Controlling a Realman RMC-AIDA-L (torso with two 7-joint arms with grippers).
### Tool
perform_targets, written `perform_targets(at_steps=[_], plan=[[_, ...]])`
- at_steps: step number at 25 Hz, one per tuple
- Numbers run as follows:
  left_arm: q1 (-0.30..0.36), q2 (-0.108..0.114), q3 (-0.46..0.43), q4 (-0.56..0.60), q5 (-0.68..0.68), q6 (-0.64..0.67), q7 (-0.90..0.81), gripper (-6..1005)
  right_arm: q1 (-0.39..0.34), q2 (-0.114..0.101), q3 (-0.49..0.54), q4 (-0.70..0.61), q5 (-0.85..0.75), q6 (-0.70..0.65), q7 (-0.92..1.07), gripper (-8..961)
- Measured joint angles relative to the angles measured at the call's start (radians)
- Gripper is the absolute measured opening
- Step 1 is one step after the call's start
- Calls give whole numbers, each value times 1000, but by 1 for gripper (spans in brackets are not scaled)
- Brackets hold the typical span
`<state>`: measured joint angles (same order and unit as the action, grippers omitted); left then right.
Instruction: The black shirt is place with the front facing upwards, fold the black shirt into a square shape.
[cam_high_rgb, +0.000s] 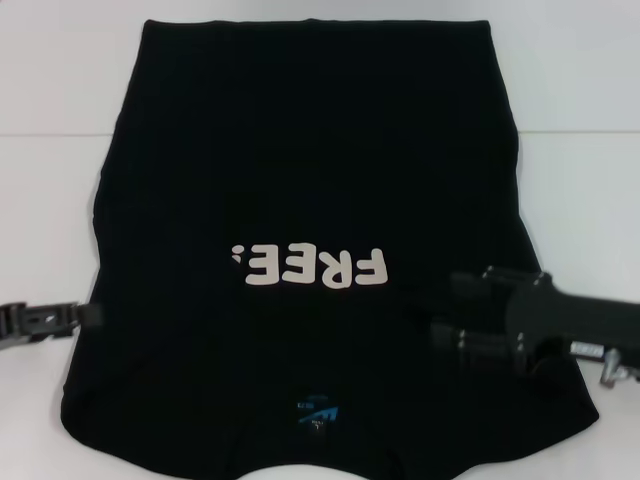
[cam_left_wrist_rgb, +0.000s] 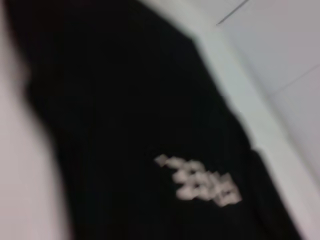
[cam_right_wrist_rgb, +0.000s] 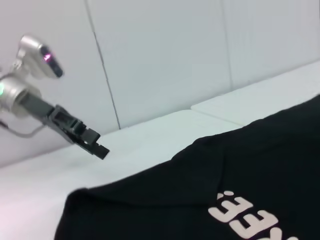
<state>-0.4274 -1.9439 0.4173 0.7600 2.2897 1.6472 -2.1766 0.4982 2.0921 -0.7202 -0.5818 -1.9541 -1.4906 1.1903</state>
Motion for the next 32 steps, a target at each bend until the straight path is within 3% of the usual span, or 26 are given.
perform_targets(at_steps=[3,9,14,20,32], plan=[[-22,19,1,35,109,7,-99,736,7,-1,6,94,2,39,-151,787],[-68,48,2,31,218,47,-234,736,14,2,9,125,6,73,-202,787],[-101,52,5,2,338,42,-307,736,17,-1,9,129,23,75,-203,787],[-110,55,5,-2,366,56,-320,735,15,0,9,130,29,79,-204,788],[-127,31,19,-38,366,47,-285,736,16,-2,10,130,31,82,-205,788]])
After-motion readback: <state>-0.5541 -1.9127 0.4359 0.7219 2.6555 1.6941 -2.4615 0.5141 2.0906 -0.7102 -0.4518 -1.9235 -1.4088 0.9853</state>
